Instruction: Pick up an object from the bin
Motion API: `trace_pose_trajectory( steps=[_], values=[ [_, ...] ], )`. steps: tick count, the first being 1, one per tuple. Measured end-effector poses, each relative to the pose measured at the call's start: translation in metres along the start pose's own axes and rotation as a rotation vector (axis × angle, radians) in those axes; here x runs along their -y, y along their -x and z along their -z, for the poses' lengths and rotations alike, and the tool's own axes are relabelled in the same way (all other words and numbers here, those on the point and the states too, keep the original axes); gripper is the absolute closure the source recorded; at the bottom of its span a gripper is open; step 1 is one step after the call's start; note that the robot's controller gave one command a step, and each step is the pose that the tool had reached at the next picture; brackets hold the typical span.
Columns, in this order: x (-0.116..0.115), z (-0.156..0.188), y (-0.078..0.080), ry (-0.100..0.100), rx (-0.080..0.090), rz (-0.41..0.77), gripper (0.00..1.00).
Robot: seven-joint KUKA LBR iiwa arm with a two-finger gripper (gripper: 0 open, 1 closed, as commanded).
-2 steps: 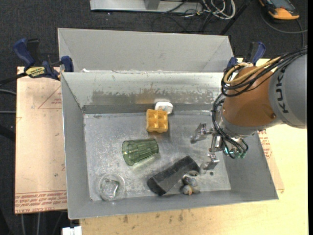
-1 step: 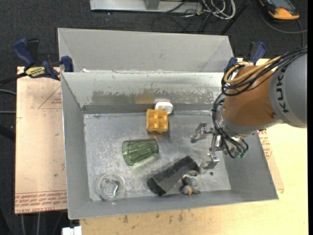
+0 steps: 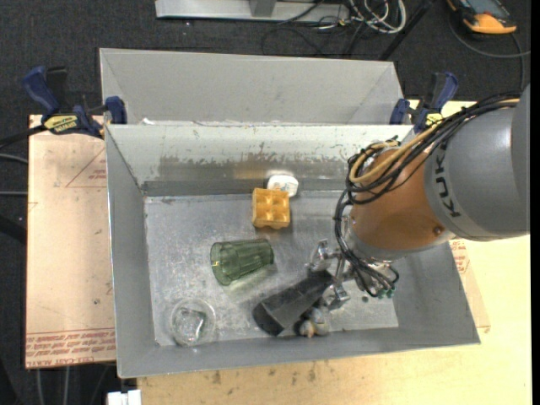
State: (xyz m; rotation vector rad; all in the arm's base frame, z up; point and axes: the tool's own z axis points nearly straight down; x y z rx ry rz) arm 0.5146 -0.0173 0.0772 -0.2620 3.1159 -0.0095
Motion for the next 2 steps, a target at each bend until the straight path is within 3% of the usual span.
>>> trace_pose_trajectory(
  steps=[1,2],
  values=[
    [0.0,0.0,0.0,0.0,0.0,0.0,1.0],
    [0.003,0.177,-0.007,0.007,-0.007,0.051,1.0]
  ],
)
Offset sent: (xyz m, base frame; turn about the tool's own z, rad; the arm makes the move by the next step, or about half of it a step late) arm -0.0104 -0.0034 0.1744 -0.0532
